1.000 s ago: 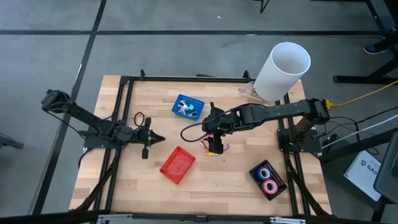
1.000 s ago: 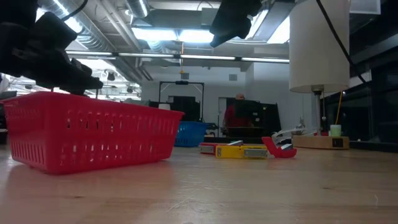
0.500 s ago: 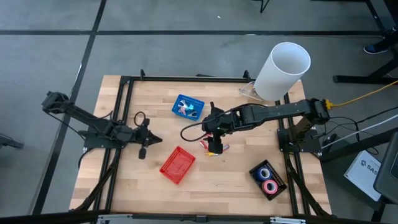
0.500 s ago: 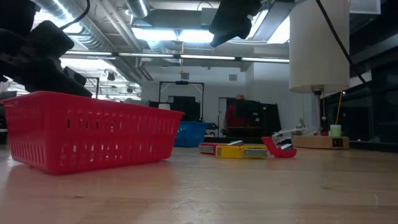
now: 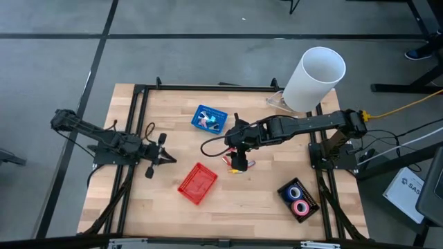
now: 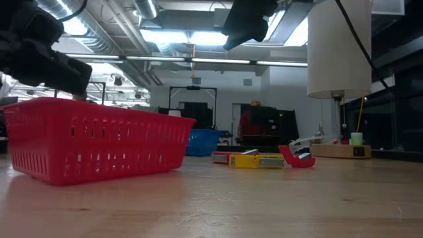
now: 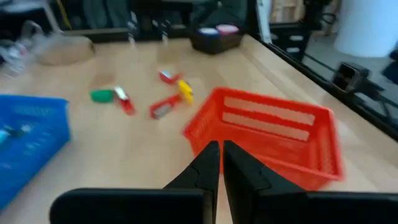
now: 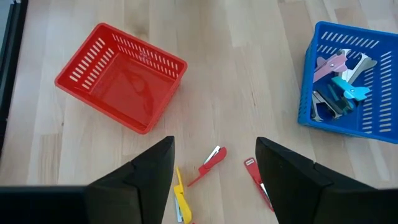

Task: Pick and place Stapler, Stapler remover, tape
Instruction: Put the yellow stapler into the red bin

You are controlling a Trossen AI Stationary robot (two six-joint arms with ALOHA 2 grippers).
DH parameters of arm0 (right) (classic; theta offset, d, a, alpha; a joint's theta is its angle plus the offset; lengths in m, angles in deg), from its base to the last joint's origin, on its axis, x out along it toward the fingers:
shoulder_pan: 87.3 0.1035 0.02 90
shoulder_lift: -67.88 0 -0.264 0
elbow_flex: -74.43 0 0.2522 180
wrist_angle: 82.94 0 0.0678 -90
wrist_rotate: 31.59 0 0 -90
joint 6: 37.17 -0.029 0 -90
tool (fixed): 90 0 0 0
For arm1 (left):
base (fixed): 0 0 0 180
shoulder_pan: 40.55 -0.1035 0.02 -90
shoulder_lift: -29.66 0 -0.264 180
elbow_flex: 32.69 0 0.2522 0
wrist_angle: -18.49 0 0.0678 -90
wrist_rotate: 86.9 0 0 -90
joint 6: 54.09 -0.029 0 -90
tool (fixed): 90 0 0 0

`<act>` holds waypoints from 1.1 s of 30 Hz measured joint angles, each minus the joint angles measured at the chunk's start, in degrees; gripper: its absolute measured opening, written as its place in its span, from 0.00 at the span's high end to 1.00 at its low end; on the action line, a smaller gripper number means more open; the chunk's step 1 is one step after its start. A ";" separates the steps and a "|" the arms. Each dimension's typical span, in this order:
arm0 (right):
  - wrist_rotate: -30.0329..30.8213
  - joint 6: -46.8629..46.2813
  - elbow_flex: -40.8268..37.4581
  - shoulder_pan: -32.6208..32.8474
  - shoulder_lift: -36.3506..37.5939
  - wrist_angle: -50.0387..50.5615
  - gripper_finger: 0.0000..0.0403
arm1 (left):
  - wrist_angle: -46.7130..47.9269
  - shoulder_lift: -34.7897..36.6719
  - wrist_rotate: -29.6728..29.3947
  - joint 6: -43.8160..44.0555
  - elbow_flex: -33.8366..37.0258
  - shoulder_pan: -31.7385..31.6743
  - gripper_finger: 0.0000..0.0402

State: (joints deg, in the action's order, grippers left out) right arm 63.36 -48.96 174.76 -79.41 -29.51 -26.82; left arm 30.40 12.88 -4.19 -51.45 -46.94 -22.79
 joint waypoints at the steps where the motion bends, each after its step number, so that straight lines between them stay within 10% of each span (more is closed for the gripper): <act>1: 0.00 -0.11 0.00 -0.01 0.00 -0.28 0.44 | -0.01 0.71 -0.06 -0.85 0.00 -0.85 0.96; 18: 0.00 -2.61 0.00 -0.55 -0.02 -1.79 0.44 | 1.14 7.55 7.01 -7.05 0.00 -22.96 0.96; 33: 0.00 -2.75 0.00 -0.55 -0.02 -0.47 0.44 | 1.22 5.02 7.10 -6.37 0.00 -25.86 0.96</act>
State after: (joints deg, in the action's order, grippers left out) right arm 63.36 -51.71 174.76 -79.96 -29.53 -27.29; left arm 31.63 17.90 2.91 -57.82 -46.94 -48.65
